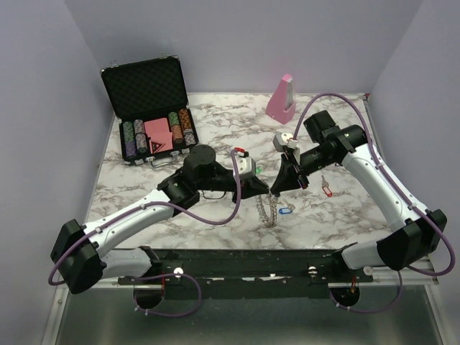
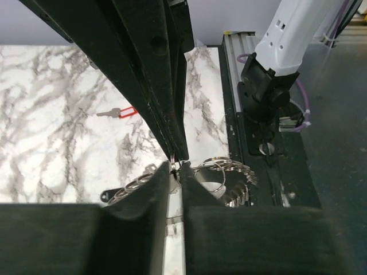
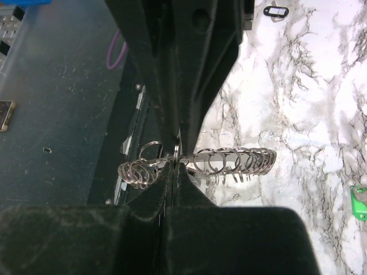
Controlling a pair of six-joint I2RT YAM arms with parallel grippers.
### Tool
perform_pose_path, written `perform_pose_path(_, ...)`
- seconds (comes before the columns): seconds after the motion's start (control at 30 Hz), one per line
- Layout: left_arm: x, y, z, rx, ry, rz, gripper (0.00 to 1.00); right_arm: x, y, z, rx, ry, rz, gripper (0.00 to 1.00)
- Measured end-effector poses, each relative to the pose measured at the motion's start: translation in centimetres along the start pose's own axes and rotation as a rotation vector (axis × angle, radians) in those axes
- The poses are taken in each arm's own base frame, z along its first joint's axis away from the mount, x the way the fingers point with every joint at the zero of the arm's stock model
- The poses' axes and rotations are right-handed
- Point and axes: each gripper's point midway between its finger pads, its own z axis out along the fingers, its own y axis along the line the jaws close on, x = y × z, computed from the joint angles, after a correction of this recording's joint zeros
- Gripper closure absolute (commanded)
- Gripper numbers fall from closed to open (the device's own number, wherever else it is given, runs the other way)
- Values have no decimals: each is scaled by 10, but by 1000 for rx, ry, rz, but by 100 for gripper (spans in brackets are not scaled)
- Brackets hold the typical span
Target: Put the keys on the keyring
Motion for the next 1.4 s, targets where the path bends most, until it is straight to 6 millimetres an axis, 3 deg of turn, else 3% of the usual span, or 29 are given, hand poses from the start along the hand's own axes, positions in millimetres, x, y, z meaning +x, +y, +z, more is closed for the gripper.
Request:
perform_pose_path(0.03, 0, 0, 1, 2, 4, 3, 100, 0, 0, 0, 0, 0, 0, 99)
perform_pose_path(0.2, 2, 2, 3, 3, 26, -12, 100, 1, 1, 0, -3, 3, -1, 99)
perform_pose_path(0.33, 2, 2, 3, -2, 27, -25, 100, 1, 2, 0, -5, 3, -1, 67)
perform_pose_path(0.43, 7, 1, 1, -30, 3, -42, 100, 0, 3, 0, -7, -1, 0, 59)
perform_pose_path(0.63, 33, -13, -12, -69, -126, -124, 100, -5, 6, -1, -19, -21, -38, 59)
perform_pose_path(0.7, 31, -15, -13, -70, -176, -141, 100, -9, 9, -1, -29, -40, -65, 58)
perform_pose_path(0.97, -18, -25, -22, -22, -457, -156, 100, -4, 27, 6, -89, -122, -85, 58)
perform_pose_path(1.4, -6, -13, -12, -36, -476, -365, 100, -16, 35, 2, -85, -161, -120, 59)
